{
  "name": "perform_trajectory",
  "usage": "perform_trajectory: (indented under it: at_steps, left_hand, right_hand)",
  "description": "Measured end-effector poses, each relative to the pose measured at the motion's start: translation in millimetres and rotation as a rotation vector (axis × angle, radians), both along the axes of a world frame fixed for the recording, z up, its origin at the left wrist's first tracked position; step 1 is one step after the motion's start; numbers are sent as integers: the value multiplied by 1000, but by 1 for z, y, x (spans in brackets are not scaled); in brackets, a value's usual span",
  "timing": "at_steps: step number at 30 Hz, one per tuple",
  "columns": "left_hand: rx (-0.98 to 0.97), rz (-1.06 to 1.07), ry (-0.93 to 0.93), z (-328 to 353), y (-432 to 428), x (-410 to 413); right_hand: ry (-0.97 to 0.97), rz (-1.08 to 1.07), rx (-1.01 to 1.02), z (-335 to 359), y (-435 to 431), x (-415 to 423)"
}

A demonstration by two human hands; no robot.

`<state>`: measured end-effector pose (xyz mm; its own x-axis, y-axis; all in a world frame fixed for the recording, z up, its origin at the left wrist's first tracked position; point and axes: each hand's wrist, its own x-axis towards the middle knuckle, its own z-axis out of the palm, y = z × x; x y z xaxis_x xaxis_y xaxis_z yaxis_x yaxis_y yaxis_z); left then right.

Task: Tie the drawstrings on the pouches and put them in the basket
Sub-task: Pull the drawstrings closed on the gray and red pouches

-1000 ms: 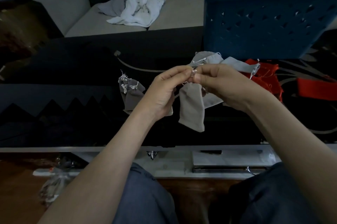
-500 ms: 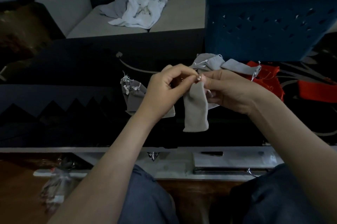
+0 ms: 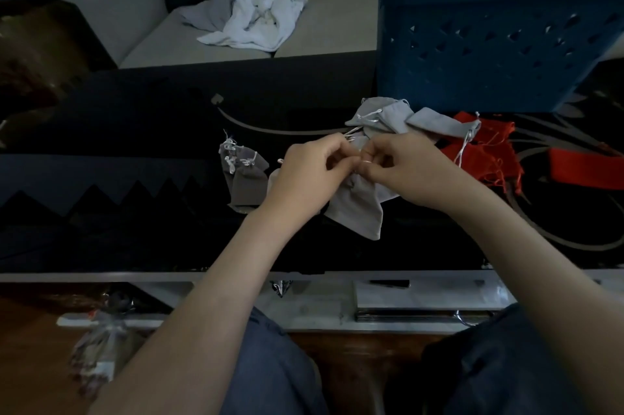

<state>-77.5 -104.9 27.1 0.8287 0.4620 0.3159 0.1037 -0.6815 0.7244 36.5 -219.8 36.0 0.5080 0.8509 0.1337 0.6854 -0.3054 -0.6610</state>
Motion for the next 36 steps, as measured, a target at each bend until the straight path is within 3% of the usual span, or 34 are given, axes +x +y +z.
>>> perform_trajectory:
  at_steps: [11,19,24,28,33,36]
  left_hand:
    - [335,60,124,-1,-2,9]
    - [455,76,251,4,-8,15]
    - [414,102,174,3,-7,12]
    - [604,78,32,2,-8,9]
    - [727,93,-92,0,1,7]
    - [668,70,-130,1,2,5]
  right_hand:
    - [-194,-50,98,-5,4,-3]
    - [-184,-73,127,-5,5,-7]
    - [-65,-76,137,0,3,-8]
    - [54,-85,177,6,2,-8]
    - [400,-18,326,12,0,-14]
    - [608,-63,389,15,0,-9]
